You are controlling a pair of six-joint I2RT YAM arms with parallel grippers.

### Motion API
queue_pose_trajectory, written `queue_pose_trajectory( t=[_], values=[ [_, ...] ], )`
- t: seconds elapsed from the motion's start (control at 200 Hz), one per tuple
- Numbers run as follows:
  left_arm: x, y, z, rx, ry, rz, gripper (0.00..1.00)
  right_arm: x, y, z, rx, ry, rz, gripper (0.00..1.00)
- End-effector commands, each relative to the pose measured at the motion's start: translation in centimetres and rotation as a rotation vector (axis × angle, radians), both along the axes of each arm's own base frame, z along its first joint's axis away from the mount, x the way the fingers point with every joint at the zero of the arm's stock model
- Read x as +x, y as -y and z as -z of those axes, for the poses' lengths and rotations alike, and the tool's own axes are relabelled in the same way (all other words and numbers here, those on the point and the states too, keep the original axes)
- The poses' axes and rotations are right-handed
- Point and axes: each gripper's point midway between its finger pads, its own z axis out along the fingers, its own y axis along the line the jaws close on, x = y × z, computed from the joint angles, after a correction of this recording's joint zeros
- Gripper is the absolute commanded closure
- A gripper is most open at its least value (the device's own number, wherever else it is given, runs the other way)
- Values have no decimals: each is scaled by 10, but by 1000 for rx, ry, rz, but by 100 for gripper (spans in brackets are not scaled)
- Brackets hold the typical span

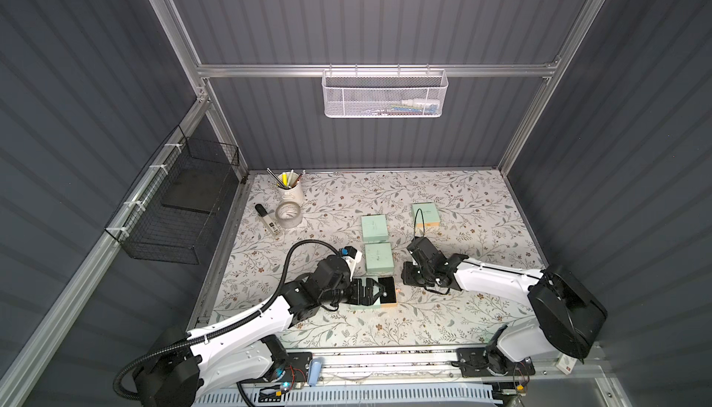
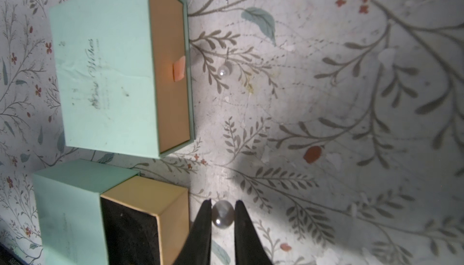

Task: Take out the earrings from the drawer-style jewelry box
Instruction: Place the earring at the center of the board.

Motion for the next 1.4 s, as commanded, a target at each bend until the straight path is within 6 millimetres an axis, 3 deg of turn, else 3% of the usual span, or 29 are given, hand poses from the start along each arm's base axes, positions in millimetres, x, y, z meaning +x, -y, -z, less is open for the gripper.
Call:
queue_pose_trajectory(
  t=[0.0,0.875,1.396],
  values=[
    [3,4,-8,-17,24,18,0,1,4,6,-26,1,1,81],
    [5,1,-2,3,21,-3,0,-2,11,27,-65,-37,18,78],
    [6,2,0,8,17,-4,0,-3,10,18,-34,-21,12,74]
  ],
)
